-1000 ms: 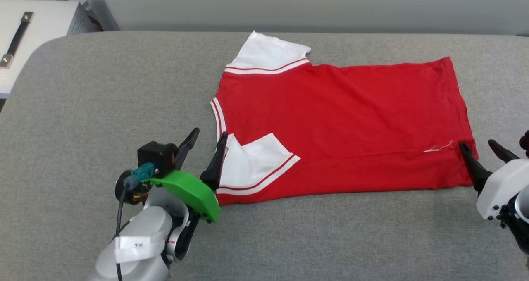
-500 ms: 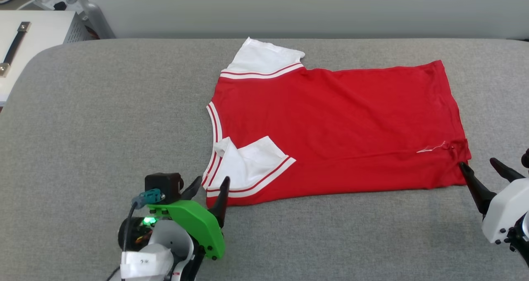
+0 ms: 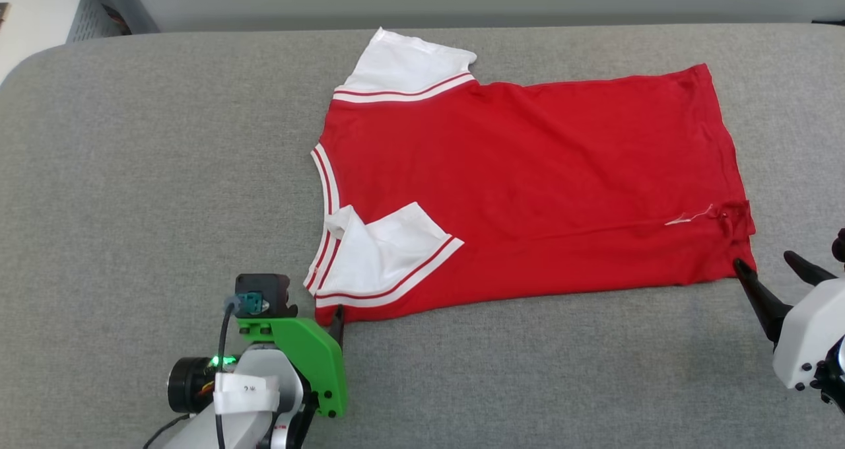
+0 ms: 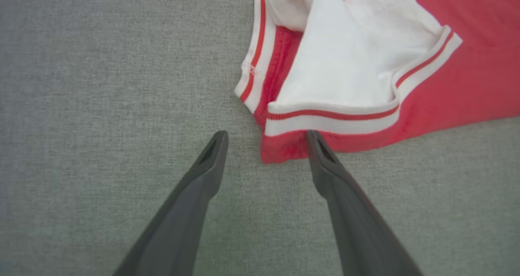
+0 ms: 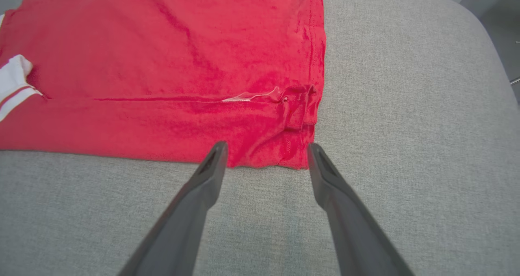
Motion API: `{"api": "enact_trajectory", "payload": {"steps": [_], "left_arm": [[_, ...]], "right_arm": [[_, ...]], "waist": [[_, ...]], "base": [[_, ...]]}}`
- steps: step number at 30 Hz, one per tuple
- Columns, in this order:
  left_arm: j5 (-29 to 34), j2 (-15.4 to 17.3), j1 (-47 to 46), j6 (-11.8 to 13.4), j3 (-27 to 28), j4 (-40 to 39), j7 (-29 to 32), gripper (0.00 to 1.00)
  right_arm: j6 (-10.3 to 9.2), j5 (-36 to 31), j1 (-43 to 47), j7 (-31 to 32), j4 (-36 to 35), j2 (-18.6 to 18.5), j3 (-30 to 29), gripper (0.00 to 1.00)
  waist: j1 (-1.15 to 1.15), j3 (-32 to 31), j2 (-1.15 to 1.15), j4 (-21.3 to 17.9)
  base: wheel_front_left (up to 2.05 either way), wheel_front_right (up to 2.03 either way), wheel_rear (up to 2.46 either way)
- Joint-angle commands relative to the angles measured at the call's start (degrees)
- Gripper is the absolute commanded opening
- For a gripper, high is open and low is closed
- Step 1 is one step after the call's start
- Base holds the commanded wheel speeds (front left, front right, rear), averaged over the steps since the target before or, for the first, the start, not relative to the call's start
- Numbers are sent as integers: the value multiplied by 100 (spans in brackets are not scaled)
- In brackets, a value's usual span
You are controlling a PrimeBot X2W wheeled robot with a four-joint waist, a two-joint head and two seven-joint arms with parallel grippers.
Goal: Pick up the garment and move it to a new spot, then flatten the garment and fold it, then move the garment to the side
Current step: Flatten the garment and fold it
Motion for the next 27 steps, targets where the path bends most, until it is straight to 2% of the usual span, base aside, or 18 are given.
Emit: {"api": "enact_trajectory", "payload": {"steps": [1, 10, 13, 14, 15, 18, 22, 27], "left_arm": [[71, 15, -125, 50, 45, 27, 3, 100], [19, -8, -277, 78, 4, 321, 236, 100], [-62, -46, -313, 6, -65, 486, 414, 100], [-106, -62, -320, -44, -111, 559, 517, 54], [-143, -78, -323, -83, -143, 610, 590, 0], [-225, -115, -335, -206, -228, 729, 742, 0], [-230, -176, -362, -265, -162, 710, 515, 0], [-183, -137, -309, -171, 35, 313, 125, 0]], "right_arm": [[-6, -39, 33, 8, -45, 26, -28, 100], [-6, -57, -5, -44, -70, 31, -15, 100], [-6, -62, -36, -71, -53, 26, -9, 100], [-6, -65, -47, -78, -44, 23, -5, 100], [-6, -67, -54, -82, -35, 20, -2, 100], [-6, -78, -69, -77, 6, 5, 10, 100], [-6, -131, -75, 30, 115, -26, -33, 100], [-6, -253, -167, 425, 322, 12, -176, 100]], "waist": [[0, 75, 0, -44], [0, 304, 0, -150], [0, 360, 0, -167], [0, 376, 0, -168], [0, 383, 0, -165], [0, 369, 0, -147], [0, 272, 0, -74], [0, 140, 0, 38]], "base": [[0, 0, 0], [0, 0, 0], [0, 0, 0], [0, 0, 0], [0, 0, 0], [0, 0, 0], [0, 0, 0], [0, 0, 0]]}}
